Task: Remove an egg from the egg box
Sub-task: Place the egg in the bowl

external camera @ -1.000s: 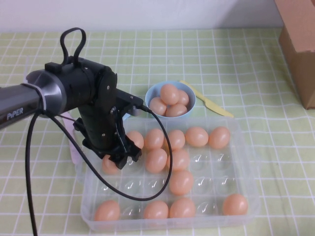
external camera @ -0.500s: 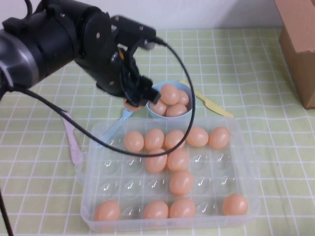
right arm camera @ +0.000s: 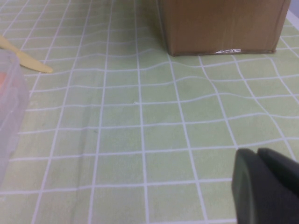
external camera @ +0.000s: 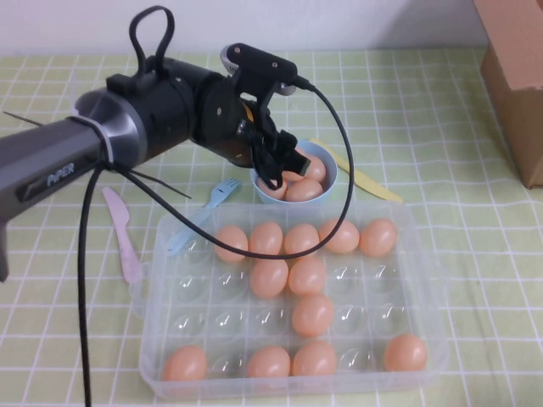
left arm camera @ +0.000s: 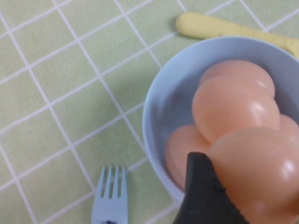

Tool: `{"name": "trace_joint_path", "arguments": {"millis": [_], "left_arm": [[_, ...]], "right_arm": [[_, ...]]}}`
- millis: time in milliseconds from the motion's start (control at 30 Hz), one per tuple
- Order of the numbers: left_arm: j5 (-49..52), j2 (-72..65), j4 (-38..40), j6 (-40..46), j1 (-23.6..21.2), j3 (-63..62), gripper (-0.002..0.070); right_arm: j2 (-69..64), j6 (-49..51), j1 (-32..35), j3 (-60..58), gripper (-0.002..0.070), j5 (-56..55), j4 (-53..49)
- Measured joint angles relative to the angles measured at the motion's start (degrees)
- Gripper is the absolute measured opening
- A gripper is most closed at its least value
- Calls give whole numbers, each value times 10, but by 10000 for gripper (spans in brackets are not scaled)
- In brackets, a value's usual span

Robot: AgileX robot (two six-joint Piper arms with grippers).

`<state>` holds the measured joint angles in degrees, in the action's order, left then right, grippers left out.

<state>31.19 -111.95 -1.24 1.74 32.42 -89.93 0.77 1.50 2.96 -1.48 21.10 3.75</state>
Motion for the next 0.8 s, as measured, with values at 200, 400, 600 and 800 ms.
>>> {"name": "trace_joint_path", "arguments": {"millis": [200, 400, 600, 800], "left_arm": [[-35, -22, 12, -1, 0, 0, 344], [-39, -32, 17, 0, 0, 0, 344], [-39, -34, 18, 3, 0, 0, 386], [-39, -34, 19, 3, -1, 0, 455]], "right_arm": [[0, 0, 0, 0, -17, 0, 0], [0, 0, 0, 0, -17, 0, 0], [0, 0, 0, 0, -17, 0, 0], [0, 0, 0, 0, -17, 0, 0]]}}
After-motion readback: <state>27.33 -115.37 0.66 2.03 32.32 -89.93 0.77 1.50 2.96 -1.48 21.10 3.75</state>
